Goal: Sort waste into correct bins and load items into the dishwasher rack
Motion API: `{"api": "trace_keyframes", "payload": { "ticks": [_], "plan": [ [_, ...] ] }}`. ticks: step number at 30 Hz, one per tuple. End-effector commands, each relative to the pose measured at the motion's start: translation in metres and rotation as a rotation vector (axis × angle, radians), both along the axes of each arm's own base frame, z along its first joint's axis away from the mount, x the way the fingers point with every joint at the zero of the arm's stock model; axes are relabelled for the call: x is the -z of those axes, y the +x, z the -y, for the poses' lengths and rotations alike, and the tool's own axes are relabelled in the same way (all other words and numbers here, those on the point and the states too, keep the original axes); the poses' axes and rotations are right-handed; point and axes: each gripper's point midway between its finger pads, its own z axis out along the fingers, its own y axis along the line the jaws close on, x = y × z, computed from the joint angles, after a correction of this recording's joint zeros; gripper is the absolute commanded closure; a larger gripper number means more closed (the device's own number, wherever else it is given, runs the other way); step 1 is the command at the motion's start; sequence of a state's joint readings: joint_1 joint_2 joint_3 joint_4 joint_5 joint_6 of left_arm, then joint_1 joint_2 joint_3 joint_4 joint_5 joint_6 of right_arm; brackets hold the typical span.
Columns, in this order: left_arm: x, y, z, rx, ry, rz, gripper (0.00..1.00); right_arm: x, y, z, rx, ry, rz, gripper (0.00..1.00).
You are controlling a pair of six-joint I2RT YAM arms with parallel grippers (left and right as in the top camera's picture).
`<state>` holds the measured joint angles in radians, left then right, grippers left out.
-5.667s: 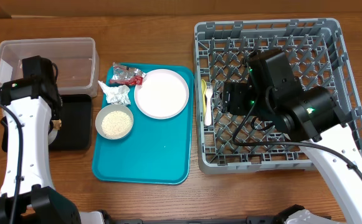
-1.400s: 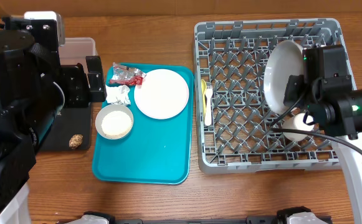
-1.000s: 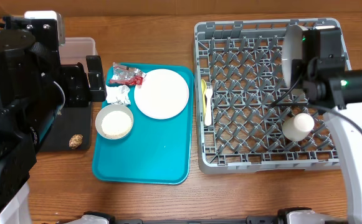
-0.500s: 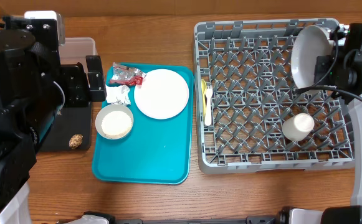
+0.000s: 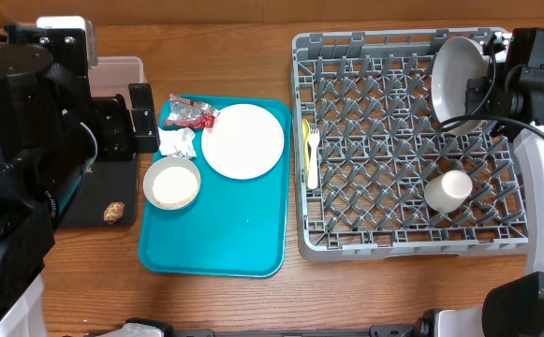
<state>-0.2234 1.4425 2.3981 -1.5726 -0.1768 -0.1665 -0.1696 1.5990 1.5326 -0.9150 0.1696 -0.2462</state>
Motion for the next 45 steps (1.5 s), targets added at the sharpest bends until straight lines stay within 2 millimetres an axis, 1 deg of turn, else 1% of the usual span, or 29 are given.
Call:
{"api": "trace_keyframes", "payload": {
  "ticks": [1, 6, 8, 9, 11, 12, 13, 14, 15, 17, 21, 24, 26, 27, 28, 29, 31, 32, 35, 37, 38, 44, 45],
  "plan": [
    [-0.003, 0.0, -0.001, -0.019, -0.012, 0.011, 0.0, 0.003, 0.007, 0.004, -0.004, -0.019, -0.008, 0.96],
    [-0.003, 0.0, -0.001, -0.019, -0.012, 0.011, 0.0, 0.025, 0.013, 0.005, -0.002, -0.007, -0.057, 0.96],
    [-0.003, 0.0, -0.001, -0.019, -0.012, 0.011, 0.0, 0.031, 0.015, 0.005, 0.005, 0.0, -0.067, 0.86],
    [-0.003, 0.0, -0.001, -0.019, -0.012, 0.011, 0.0, 0.033, 0.015, 0.005, 0.02, 0.01, -0.066, 0.84],
    [-0.003, 0.0, -0.001, -0.019, -0.012, 0.011, 0.0, 0.032, 0.016, 0.005, 0.04, 0.022, -0.055, 0.73],
    [-0.003, 0.0, -0.001, -0.019, -0.012, 0.011, 0.0, 0.031, 0.016, 0.005, 0.041, 0.022, -0.052, 0.64],
    [-0.003, 0.0, -0.001, -0.019, -0.012, 0.011, 0.0, 0.03, 0.016, 0.005, 0.04, 0.022, -0.049, 0.57],
    [-0.003, 0.0, -0.001, -0.019, -0.012, 0.011, 0.0, 0.026, 0.016, 0.005, 0.043, 0.023, -0.04, 0.53],
    [-0.003, 0.0, -0.001, -0.019, -0.012, 0.011, 0.0, 0.021, 0.016, 0.005, 0.057, 0.03, -0.023, 0.47],
    [-0.003, 0.0, -0.001, -0.019, -0.012, 0.011, 0.0, 0.007, 0.013, 0.004, 0.082, 0.044, 0.015, 0.41],
    [-0.003, 0.0, -0.001, -0.019, -0.012, 0.011, 0.0, -0.029, 0.003, 0.0, 0.107, 0.06, 0.099, 0.38],
    [-0.003, 0.0, -0.001, -0.019, -0.012, 0.011, 0.0, -0.06, -0.009, -0.014, 0.086, 0.077, 0.156, 0.35],
    [-0.003, 0.0, -0.001, -0.019, -0.012, 0.011, 0.0, -0.083, -0.021, -0.041, 0.024, 0.138, 0.204, 0.35],
    [-0.003, 0.0, -0.001, -0.019, -0.012, 0.011, 0.0, -0.089, -0.026, -0.053, 0.002, 0.177, 0.219, 0.35],
    [-0.003, 0.0, -0.001, -0.019, -0.012, 0.011, 0.0, -0.097, -0.034, -0.072, -0.033, 0.242, 0.232, 0.35],
    [-0.003, 0.0, -0.001, -0.019, -0.012, 0.011, 0.0, -0.099, -0.038, -0.083, -0.054, 0.277, 0.234, 0.36],
    [-0.003, 0.0, -0.001, -0.019, -0.012, 0.011, 0.0, -0.102, -0.047, -0.111, -0.102, 0.378, 0.221, 0.37],
    [-0.003, 0.0, -0.001, -0.019, -0.012, 0.011, 0.0, -0.099, -0.054, -0.133, -0.123, 0.457, 0.187, 0.4],
    [-0.003, 0.0, -0.001, -0.019, -0.012, 0.011, 0.0, -0.086, -0.064, -0.164, -0.133, 0.558, 0.096, 0.43],
    [-0.003, 0.0, -0.001, -0.019, -0.012, 0.011, 0.0, -0.079, -0.068, -0.178, -0.152, 0.586, 0.05, 0.42],
    [-0.003, 0.0, -0.001, -0.019, -0.012, 0.011, 0.0, -0.073, -0.073, -0.194, -0.191, 0.607, 0.006, 0.43],
    [-0.003, 0.0, -0.001, -0.019, -0.012, 0.011, 0.0, -0.056, -0.087, -0.247, -0.307, 0.635, -0.106, 0.43],
    [-0.003, 0.0, -0.001, -0.019, -0.012, 0.011, 0.0, -0.053, -0.089, -0.26, -0.327, 0.642, -0.125, 0.43]
  ]
}}
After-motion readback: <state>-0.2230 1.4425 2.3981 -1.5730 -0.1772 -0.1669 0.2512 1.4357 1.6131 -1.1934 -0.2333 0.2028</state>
